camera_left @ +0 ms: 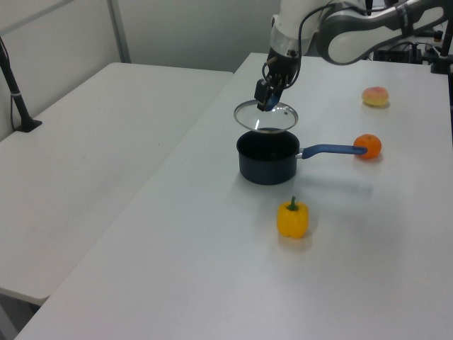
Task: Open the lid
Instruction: 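Lift the glass lid up off the saucepan rim, then carry the lid away from the saucepan toward the orange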
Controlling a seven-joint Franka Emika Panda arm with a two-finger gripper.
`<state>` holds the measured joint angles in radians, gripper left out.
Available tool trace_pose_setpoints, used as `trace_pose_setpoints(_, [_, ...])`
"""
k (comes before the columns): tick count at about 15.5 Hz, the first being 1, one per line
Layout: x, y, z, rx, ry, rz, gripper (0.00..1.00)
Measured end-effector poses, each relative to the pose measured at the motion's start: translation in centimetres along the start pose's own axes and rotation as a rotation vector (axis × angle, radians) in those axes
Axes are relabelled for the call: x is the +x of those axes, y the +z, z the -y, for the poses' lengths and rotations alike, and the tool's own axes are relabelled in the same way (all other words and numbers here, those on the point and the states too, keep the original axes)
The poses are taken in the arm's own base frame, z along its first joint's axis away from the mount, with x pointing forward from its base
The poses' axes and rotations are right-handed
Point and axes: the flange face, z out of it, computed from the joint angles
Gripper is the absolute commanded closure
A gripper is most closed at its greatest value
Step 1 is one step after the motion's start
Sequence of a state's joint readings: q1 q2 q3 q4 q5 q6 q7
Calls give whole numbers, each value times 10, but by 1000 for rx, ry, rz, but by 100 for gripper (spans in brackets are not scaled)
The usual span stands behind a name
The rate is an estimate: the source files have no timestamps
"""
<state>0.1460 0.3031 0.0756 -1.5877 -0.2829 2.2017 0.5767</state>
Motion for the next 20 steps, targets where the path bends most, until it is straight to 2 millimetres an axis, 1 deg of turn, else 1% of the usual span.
trace_pose_setpoints(3, [7,-26,-23,20,-2,20,96])
trace_pose_setpoints(4, [9,-36,-35,38,-20,37,96])
trace_pose_setpoints(5, [12,-52,-54,61,-53,55,96])
trace_pose_setpoints(6, [13,-63,-67,71,-84,68,96])
trace_pose_setpoints(8, [12,-77,-91,71,-160,109,96])
trace_pose_setpoints(10, [8,-84,-114,61,-255,159,96])
trace_pose_setpoints(12, [4,-86,-138,73,-343,194,96])
trace_pose_setpoints(14, [-2,-81,-162,79,-395,219,95])
trace_pose_setpoints(18, [-25,-52,-201,84,-472,297,95])
trace_pose_setpoints(20, [-35,-34,-214,91,-503,328,95])
